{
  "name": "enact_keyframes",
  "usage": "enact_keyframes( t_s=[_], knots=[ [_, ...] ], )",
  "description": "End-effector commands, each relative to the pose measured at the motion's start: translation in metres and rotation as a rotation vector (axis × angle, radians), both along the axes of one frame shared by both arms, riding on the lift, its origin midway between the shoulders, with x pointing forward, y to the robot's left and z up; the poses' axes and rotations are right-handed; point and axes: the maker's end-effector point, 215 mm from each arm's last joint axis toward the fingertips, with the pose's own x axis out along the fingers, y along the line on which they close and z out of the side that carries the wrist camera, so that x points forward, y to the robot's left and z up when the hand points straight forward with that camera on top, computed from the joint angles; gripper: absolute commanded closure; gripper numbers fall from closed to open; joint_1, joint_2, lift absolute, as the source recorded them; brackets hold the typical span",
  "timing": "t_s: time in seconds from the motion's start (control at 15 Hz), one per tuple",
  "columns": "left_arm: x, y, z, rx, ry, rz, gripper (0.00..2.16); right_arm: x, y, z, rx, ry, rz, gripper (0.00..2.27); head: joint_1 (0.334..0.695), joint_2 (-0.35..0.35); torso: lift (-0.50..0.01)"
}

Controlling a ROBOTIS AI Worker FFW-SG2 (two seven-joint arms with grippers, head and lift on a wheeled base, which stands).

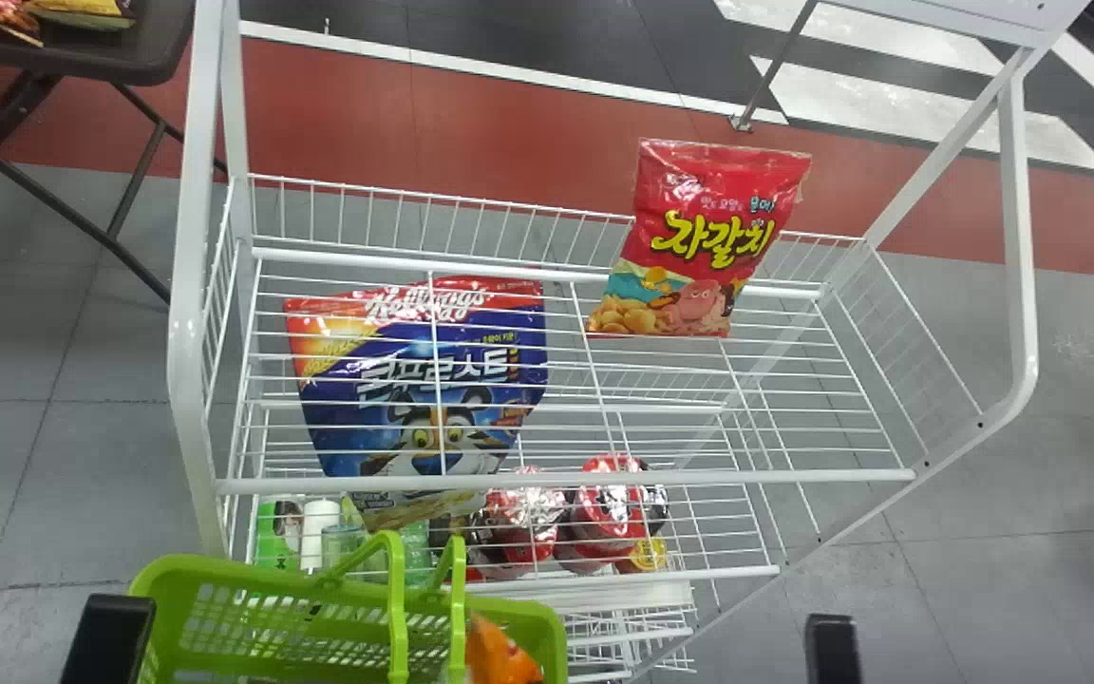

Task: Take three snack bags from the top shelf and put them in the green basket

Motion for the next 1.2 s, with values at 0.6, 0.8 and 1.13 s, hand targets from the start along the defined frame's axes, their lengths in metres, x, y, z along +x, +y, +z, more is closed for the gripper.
enact_keyframes(
  t_s=[0.6, 0.8, 1.13],
  knots=[
    [-0.017, 0.002, 0.006, -0.014, 0.015, 0.002, 1.77, 0.064, 0.042, 0.003, 0.197, -0.135, 0.006, 0.0, 0.695, -0.35, -0.044],
    [-0.021, 0.001, 0.006, -0.016, 0.018, 0.001, 1.77, 0.048, 0.031, 0.029, 0.232, -0.123, 0.004, 0.05, 0.695, -0.35, -0.044],
    [-0.024, -0.005, 0.007, -0.015, 0.013, -0.01, 1.77, 0.039, -0.008, 0.062, 0.024, -0.269, -0.014, 0.06, 0.695, -0.35, -0.044]
  ],
)
